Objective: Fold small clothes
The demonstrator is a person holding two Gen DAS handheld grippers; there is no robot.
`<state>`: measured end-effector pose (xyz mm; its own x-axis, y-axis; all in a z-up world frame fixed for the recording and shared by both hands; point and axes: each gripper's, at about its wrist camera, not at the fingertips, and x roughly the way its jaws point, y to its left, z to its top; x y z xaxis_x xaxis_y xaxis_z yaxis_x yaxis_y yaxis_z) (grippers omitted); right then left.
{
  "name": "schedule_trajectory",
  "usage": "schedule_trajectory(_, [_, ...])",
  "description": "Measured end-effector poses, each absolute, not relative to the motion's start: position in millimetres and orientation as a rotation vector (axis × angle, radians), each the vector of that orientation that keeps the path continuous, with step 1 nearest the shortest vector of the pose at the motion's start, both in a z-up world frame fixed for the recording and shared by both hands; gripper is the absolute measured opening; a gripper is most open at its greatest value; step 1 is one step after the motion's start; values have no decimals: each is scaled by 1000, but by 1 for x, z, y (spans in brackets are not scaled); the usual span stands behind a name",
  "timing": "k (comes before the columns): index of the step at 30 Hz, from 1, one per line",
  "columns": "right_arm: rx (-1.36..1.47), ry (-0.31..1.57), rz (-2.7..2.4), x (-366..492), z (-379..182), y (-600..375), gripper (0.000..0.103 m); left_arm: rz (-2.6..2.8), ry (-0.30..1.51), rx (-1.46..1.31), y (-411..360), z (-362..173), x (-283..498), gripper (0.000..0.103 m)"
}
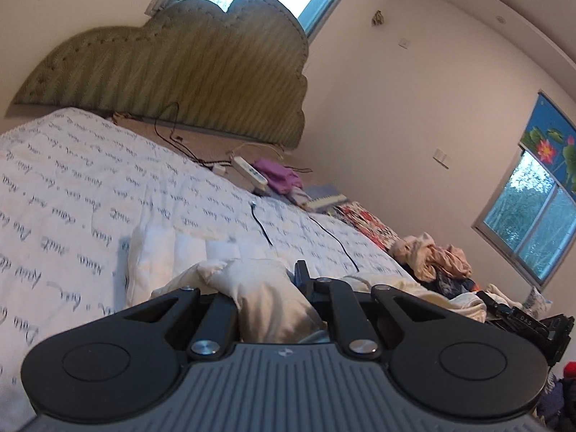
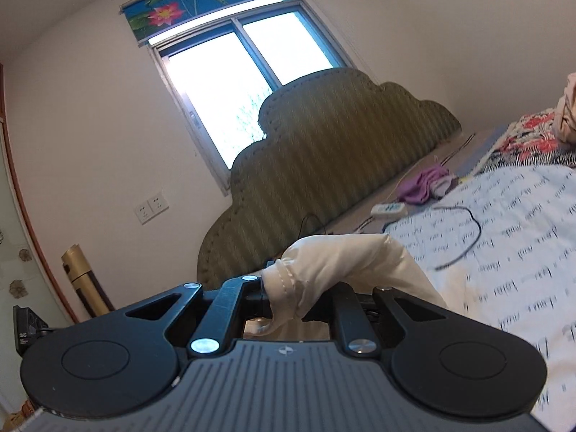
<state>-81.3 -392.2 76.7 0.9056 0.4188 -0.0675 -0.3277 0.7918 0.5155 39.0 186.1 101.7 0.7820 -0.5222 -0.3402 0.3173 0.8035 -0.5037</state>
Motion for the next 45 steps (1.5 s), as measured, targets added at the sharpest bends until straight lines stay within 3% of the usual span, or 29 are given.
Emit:
schedule_trajectory(8, [463, 173, 301, 17, 66, -387, 15, -336, 533, -407, 159, 87, 135, 9])
schedule_trajectory(14, [462, 268, 208, 84, 27, -379, 16, -230, 644, -430, 145, 44, 197, 11])
schedule_trajectory(18, [458, 351, 152, 115, 2, -374, 35, -177, 766, -421, 139, 17, 225, 13])
schedule_trajectory(22, [392, 400, 103, 127, -7, -362, 74, -165, 806, -440, 139, 10, 234, 18])
schedule_trajectory(26, [295, 362, 116, 119, 1, -338, 76, -151, 837, -505, 142, 10, 246, 22])
schedule_trajectory(30, [99, 378, 272, 119, 10, -288, 74, -140, 843, -602, 147, 10, 255, 33])
schedule_trajectory(32, [49, 447, 320, 129, 7, -265, 74, -148, 841, -645, 150, 10, 257, 53])
schedule_trajectory(33, [31, 474, 303, 135, 4, -257, 74, -164, 832, -678, 154, 10, 257, 80])
schedule_trajectory(34, [13, 495, 281, 142, 0, -251, 74, -184, 817, -726, 159, 9, 255, 95])
schedule_trajectory(38, [2, 566, 240, 162, -18, -239, 77, -155, 747, -795, 180, 17, 247, 96])
schedule_trajectory(42, [2, 578, 230, 165, -35, -236, 84, -44, 662, -542, 162, 41, 239, 96])
schedule_trajectory(45, [16, 575, 204, 162, -32, -237, 81, -45, 617, -379, 133, 47, 238, 96])
